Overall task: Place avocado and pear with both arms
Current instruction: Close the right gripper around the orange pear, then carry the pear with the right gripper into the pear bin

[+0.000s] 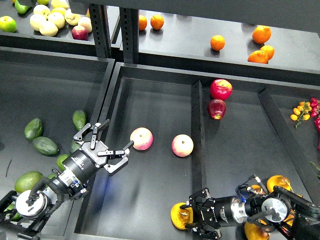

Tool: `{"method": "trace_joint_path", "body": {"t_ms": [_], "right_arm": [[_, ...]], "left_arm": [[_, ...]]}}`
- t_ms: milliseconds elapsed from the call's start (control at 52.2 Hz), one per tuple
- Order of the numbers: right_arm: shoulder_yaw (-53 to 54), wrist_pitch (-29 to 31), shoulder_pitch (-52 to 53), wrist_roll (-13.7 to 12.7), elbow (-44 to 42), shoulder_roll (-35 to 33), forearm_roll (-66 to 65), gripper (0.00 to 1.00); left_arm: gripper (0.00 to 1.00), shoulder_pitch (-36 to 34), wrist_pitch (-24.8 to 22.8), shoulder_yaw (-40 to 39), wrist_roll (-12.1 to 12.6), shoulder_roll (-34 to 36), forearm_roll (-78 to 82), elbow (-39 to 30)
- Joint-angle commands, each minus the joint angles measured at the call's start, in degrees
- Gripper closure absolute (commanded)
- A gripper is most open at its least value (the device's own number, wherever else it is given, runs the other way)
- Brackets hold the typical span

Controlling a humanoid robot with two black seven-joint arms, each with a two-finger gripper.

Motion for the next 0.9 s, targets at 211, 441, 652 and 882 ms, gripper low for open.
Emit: {"method": "trace_joint_path", "body": {"t_ms": [211,441,652,882], "right_arm": [[0.0,0.0,-1.65,0.0,0.7,-0.53,3.02,0.69],[0.0,0.0,-1.74,0.0,1.76,-0.88,4.16,0.79],[0.79,0.0,-1.22,0.0,3.6,-1.41,7.06,0.79],[7.46,0.0,-0.07,0.0,5.19,-2.55,9.44,0.79]], "left_arm": [[0.01,0.0,0.01,-0.09,0.0,0.0,0.05,0.08],[0.01,0.17,0.01,-0.09,0.0,0.0,0.14,0.0],[0.01,0.17,0.01,-0.09,0.0,0.0,0.14,0.0],[0.01,0.26,0.01,-0.09,0.0,0.0,0.14,0.08]]}}
